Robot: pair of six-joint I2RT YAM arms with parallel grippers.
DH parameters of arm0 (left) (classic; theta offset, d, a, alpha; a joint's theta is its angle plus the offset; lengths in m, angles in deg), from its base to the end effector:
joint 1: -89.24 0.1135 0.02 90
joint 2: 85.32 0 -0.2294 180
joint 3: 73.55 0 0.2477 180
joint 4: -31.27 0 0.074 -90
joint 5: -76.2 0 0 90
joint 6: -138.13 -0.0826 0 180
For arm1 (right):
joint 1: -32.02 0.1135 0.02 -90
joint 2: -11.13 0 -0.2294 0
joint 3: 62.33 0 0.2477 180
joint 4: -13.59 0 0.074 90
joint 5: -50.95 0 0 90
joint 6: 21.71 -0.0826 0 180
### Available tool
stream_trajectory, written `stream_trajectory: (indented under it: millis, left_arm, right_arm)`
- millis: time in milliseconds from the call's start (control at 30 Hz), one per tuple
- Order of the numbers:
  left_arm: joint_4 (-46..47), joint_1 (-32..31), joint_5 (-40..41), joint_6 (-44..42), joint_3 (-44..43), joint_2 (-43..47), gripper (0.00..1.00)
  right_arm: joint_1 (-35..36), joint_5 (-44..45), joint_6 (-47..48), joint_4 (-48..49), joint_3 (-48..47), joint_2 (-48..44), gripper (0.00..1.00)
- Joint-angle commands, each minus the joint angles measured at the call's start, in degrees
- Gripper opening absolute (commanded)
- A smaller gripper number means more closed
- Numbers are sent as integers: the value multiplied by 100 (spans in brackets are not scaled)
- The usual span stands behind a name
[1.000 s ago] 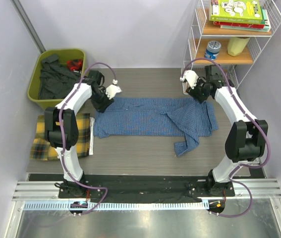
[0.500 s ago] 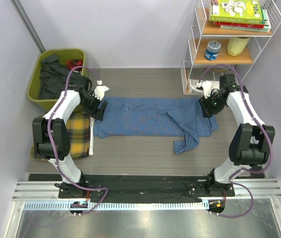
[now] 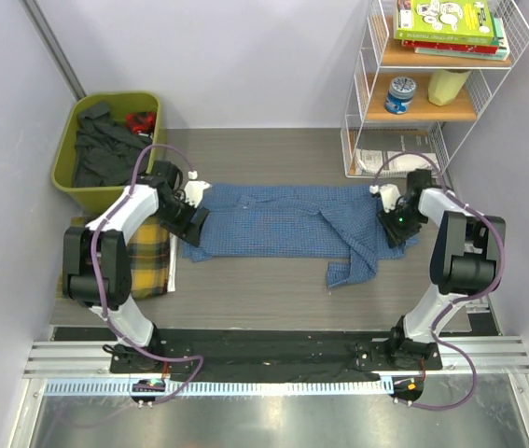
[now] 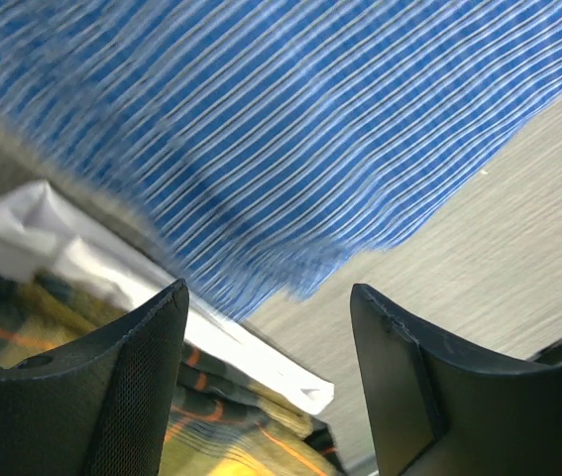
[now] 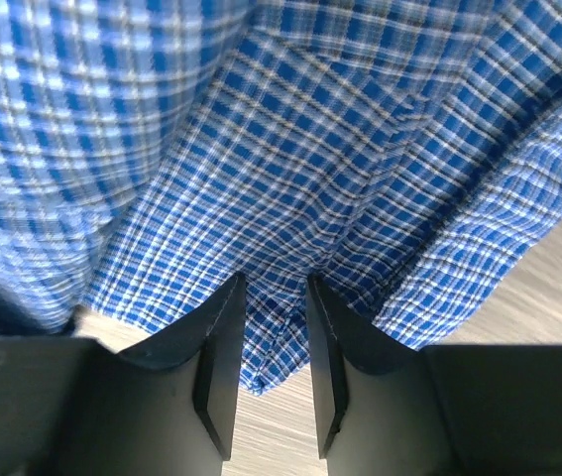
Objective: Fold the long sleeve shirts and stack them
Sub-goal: Fold the shirt
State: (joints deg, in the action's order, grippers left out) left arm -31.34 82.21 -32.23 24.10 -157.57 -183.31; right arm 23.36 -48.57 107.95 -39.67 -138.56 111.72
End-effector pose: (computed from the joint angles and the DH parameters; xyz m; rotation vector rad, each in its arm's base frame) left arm 0.3220 -0.0660 0.1327 0.8115 2.7181 -0.4057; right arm 0.3195 -0.0348 0.0850 -0.7935 2.7641 0.0908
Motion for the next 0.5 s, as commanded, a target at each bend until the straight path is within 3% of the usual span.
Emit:
stream_trajectory:
  millis: [0, 100, 233, 300, 467]
  left_arm:
    - [333, 8, -63, 504, 222, 693, 67]
    - [158, 8, -537, 496, 433, 922, 63]
    - [-35, -9, -1467, 224, 978, 1291, 51]
    - [-9, -70, -1697, 232, 1302, 1520, 46]
    - [131, -878, -1400, 485, 1357, 1591, 41]
  right_arm:
    - [-872, 855, 541, 198, 175, 109, 36]
    - [-1260, 768, 762, -82, -44, 48, 36]
    - [-1164, -249, 850, -1143, -369, -688, 41]
    - [-1015, -357, 745, -1313, -431, -909, 42]
    - [-988, -209, 657, -1428, -458, -1078, 42]
